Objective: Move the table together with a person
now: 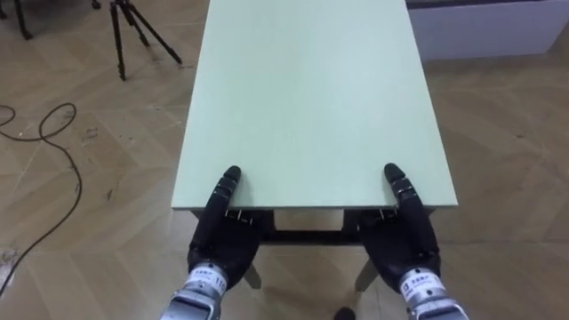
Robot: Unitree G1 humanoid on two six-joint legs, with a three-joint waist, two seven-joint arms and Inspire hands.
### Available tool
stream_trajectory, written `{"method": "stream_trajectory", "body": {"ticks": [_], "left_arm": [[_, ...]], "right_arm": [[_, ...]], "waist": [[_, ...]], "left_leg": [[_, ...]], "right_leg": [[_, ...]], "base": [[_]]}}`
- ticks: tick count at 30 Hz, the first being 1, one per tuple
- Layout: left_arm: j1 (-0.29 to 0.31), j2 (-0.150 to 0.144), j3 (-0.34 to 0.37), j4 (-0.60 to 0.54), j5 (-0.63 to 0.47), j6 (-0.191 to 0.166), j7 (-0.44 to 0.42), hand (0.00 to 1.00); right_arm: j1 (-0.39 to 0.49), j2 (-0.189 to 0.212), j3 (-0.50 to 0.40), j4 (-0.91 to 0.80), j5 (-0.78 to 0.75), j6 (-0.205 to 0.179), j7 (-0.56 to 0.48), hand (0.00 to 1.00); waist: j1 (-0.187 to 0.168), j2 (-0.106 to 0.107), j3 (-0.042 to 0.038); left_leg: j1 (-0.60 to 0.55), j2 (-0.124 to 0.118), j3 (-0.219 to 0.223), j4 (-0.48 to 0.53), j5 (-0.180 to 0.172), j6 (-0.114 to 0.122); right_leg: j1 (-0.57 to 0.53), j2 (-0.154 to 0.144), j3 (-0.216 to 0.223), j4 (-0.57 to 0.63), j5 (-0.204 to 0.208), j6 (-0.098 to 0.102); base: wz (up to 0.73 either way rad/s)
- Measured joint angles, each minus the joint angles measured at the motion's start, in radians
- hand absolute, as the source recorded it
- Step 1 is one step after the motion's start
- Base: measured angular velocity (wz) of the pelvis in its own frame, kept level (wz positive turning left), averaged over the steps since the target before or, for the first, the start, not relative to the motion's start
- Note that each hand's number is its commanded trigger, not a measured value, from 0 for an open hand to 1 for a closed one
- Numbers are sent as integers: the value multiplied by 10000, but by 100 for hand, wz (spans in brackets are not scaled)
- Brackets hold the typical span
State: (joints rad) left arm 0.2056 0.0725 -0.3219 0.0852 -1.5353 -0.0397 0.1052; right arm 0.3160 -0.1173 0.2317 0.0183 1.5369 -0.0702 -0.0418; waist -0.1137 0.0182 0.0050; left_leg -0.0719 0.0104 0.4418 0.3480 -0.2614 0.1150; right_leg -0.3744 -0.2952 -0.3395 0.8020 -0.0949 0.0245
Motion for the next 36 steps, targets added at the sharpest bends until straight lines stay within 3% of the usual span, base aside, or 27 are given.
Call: {"method": "stream_trajectory", "body": {"ticks": [2, 5, 7, 9, 10, 11, 13, 15, 17, 20, 23, 25, 28, 29, 30, 31, 32, 33, 34, 35, 36], "left_arm": [[65, 73, 0, -39, 8, -1, -5, 100], [163, 155, 34, -72, 51, 6, -31, 100], [215, 157, 41, -158, 51, 7, -30, 100], [390, 133, 35, -271, 82, 16, -23, 100], [475, 220, 20, -465, 105, 16, -22, 100], [479, 441, 14, -634, 106, 16, -25, 100], [483, 499, 21, -732, 99, -57, -24, 100], [485, 529, 47, -777, 91, -115, -20, 100], [465, 609, 58, -898, 104, -270, -62, 100], [309, 600, 163, -914, 215, -377, -6, 100], [353, 569, 104, -905, 342, -553, -4, 100], [354, 616, 36, -905, 350, -646, -4, 100], [408, 619, -143, -861, 353, -745, -3, 100], [415, 620, -152, -851, 345, -744, -1, 100], [416, 619, -150, -851, 347, -745, -1, 100], [414, 612, -146, -851, 354, -773, -4, 100], [434, 574, -137, -790, 341, -781, -38, 100], [457, 524, -135, -670, 336, -787, -122, 100], [539, 395, -90, -502, 261, -792, -241, 100], [668, 303, -108, -463, 228, -792, -273, 100], [794, 240, -110, -462, 239, -791, -319, 100]], "right_arm": [[-4, -22, 52, 1, 35, 28, -4, 100], [-9, -55, 182, 1, 15, -20, -34, 100], [-65, -38, 194, -28, -19, -38, -34, 100], [-42, -89, 215, -27, -18, -29, -34, 100], [-24, -38, 243, -32, -17, -38, -5, 100], [-22, 2, 258, -54, -15, -48, 27, 100], [-64, -41, 323, -109, -28, -80, 38, 100], [-116, 32, 408, -111, -4, -120, 26, 100], [-209, 129, 457, -114, -17, -125, 22, 100], [-365, 278, 549, -112, -10, -148, -42, 100], [-326, 360, 611, -40, 33, -214, -50, 100], [-299, 356, 616, -25, 185, -220, -50, 100], [-286, 326, 618, 35, 200, -220, -50, 100], [-280, 321, 618, 43, 268, -223, -51, 100], [-279, 329, 622, 43, 272, -225, -51, 100], [-297, 335, 627, 42, 258, -225, -50, 100], [-299, 316, 611, 46, 161, -229, -46, 100], [-299, 314, 610, 94, 131, -230, -46, 100], [-291, 289, 616, 161, 130, -231, -47, 100], [-271, 112, 633, 162, 129, -224, -48, 100], [-267, 32, 685, 160, 67, -200, -47, 100]], "waist": [[174, -24, 19], [206, -180, 60], [266, -259, 113], [256, -256, 109], [251, -330, 104], [250, -561, 114], [408, -684, 129], [845, -604, 96], [960, -708, 82], [937, -1017, 97], [1175, -920, 97], [1309, -913, 102], [1370, -711, 109], [1437, -616, 115], [1470, -603, 114], [1560, -605, 114], [1490, -571, 127], [1499, -556, 136], [1572, -456, 141], [1560, -302, 165], [1490, -210, 218]], "left_leg": [[-47, -15, 196, -136, 156, 72], [-269, -61, 277, -63, 286, 148], [-520, -41, 378, 41, 373, 188], [-677, 137, 591, 45, 451, 173], [-761, 355, 1087, -30, 546, 138], [-863, 351, 1467, -128, 719, 159], [-1156, 364, 1671, 4, 962, 170], [-1589, 689, 1741, -31, 1225, 135], [-1822, 861, 1869, -289, 1565, 221], [-2224, 939, 1958, -233, 1937, 386], [-2359, 1465, 1852, -294, 2325, 172], [-2425, 1763, 1798, -346, 2559, 4], [-2492, 2005, 1581, -573, 3117, 45], [-2485, 2031, 1424, -820, 3446, -161], [-2495, 1995, 1249, -1009, 3676, -475], [-2538, 1899, 729, -1354, 4279, -1353], [-2653, 1871, 118, -983, 4346, -1707], [-2664, 1876, -50, -450, 4023, -1644], [-2661, 1935, -371, 924, 3069, -1377], [-2643, 2065, -680, 2410, 2215, -1274], [-2560, 2183, -904, 3798, 1687, -1330]], "right_leg": [[520, -175, 383, 1288, -362, 191], [1344, -347, 659, 2278, -142, 276], [1342, -330, 784, 2249, -203, 383], [1281, -62, 861, 2007, -266, 479], [1336, 9, 877, 1886, -495, 676], [1562, -91, 918, 1827, -764, 730], [2025, -96, 861, 890, -1583, 797], [2241, 518, 672, -793, -2095, 733], [2718, 945, 630, -2075, -2390, 571], [2993, 1104, 731, -2936, -2864, 388], [2864, 1788, 653, -3581, -2474, -44], [2856, 2142, 611, -3841, -2258, -190], [2849, 2687, 529, -4084, -1918, -530], [2802, 2857, 528, -4176, -1760, -753], [2761, 2904, 521, -4269, -1639, -829], [2668, 2926, 431, -4508, -1359, -1014], [2687, 2875, 319, -4787, -1140, -1161], [2709, 2844, 311, -4797, -1102, -1211], [2719, 2821, 319, -4736, -1085, -1301], [2700, 2858, 329, -4717, -1039, -1385], [2666, 2863, 288, -4660, -1010, -1442]], "base": [[-22], [-9], [-6], [3], [10], [6], [-20], [-51], [-18], [8], [-16], [-12], [-2], [0], [-5], [0], [0], [6], [0], [0], [4]]}}
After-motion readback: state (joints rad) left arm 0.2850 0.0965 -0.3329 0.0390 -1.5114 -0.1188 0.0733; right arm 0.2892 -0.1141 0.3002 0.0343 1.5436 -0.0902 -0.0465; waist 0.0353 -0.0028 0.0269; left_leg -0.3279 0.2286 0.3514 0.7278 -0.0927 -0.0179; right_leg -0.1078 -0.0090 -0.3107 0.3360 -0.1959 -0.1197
